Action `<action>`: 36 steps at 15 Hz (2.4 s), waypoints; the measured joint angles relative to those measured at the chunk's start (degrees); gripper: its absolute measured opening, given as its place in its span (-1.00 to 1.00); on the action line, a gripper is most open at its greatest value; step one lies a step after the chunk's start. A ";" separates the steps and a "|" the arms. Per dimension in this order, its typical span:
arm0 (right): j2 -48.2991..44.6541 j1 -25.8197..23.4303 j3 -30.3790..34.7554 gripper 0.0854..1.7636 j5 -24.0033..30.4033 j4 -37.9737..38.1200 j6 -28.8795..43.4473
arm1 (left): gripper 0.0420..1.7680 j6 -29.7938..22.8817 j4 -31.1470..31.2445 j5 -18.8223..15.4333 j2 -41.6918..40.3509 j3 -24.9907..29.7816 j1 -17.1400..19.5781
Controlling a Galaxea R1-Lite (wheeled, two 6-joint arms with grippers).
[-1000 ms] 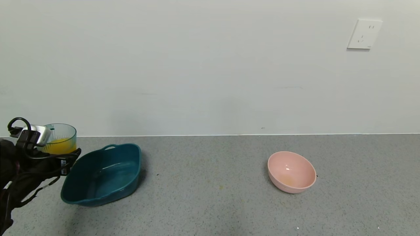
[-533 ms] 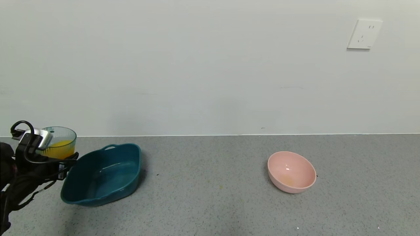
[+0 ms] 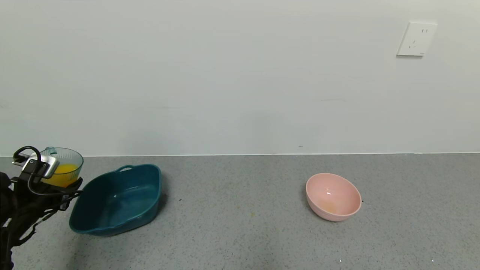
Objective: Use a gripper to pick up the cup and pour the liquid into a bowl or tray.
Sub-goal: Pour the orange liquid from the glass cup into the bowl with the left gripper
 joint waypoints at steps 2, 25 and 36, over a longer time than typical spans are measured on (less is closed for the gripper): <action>0.00 0.00 0.00 0.94 0.02 -0.02 0.00 | 0.45 1.54 -0.04 0.00 0.33 0.61 -0.02; 0.00 0.00 0.00 0.94 0.05 0.00 -0.02 | 0.45 22.47 -0.41 0.11 2.56 -0.09 -2.61; 0.00 0.00 0.00 0.94 0.00 -0.02 0.00 | 0.45 32.66 0.38 0.11 2.58 -2.76 -3.27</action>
